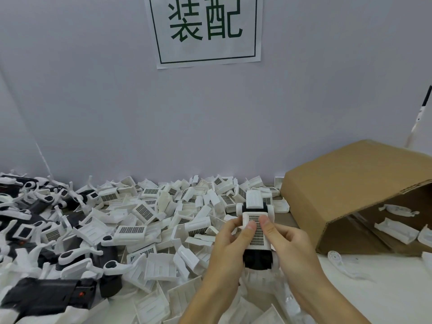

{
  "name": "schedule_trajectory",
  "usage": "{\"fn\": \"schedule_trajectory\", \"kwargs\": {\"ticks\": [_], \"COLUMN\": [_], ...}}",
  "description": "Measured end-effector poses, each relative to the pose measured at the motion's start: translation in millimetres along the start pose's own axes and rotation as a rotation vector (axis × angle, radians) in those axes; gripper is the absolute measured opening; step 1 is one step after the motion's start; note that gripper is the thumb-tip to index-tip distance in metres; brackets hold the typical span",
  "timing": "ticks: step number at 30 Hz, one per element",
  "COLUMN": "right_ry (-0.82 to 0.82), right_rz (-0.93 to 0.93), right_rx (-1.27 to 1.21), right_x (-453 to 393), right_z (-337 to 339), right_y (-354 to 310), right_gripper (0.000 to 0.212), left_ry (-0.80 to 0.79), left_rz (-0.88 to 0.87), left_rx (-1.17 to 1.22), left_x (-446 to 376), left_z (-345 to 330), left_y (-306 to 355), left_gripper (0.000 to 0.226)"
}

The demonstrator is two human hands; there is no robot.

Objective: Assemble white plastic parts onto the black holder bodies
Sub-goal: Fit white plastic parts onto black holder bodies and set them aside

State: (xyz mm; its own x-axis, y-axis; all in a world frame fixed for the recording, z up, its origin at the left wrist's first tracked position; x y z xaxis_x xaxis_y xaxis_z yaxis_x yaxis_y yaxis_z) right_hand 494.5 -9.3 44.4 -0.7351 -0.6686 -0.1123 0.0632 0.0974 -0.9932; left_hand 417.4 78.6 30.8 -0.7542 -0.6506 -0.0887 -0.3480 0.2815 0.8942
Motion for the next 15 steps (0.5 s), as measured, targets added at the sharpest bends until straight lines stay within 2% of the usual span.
{"fn": "schedule_trajectory", "kwargs": {"ticks": [2, 5, 9, 11, 14, 15], "right_ry": [-0.016, -0.029, 0.024, 0.036, 0.026, 0.008], "right_rz": [-0.012, -0.002, 0.041, 0.073, 0.106, 0.104], "right_rx": [-0.022, -0.027, 0.046, 0.060, 0.045, 0.038], "right_x": [-0.1, 0.9, 1.7, 2.5, 2.5, 2.0], "right_z": [0.3, 1.0, 3.3, 2.1, 1.1, 0.9], "right_y": [0.5, -1.4, -3.9, -5.9, -8.2, -7.9], "right_gripper": [0.033, 0.028, 0.017, 0.017, 0.025, 0.029], "left_ry": [-0.004, 0.025, 0.034, 0.017, 0.021, 0.032], "left_rz": [-0.022, -0.035, -0.053, -0.061, -0.042, -0.038], "left_rx": [-0.003, -0.010, -0.031, -0.059, -0.030, -0.017], "left_x": [1.4, -1.3, -1.0, -1.9, -1.0, -1.7], "left_z": [-0.8, 4.9, 6.8, 6.2, 5.7, 7.2], "left_y": [1.8, 2.8, 5.0, 5.2, 6.1, 5.1], "left_gripper": [0.008, 0.024, 0.024, 0.030, 0.011, 0.015]}}
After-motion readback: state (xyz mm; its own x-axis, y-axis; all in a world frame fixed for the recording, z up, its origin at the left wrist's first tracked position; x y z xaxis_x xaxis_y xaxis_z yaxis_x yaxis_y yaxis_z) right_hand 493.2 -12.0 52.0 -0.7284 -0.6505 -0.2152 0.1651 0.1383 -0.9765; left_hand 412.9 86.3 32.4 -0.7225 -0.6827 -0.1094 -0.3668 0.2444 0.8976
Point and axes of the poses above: each hand's wrist, its own x-axis away from the middle knuckle, its own z-axis out of the back of the hand, y = z × x, the point moved 7 cm from there along -x, towards the middle knuckle, and after that the axes turned 8 degrees about x, right-handed, at the moved point
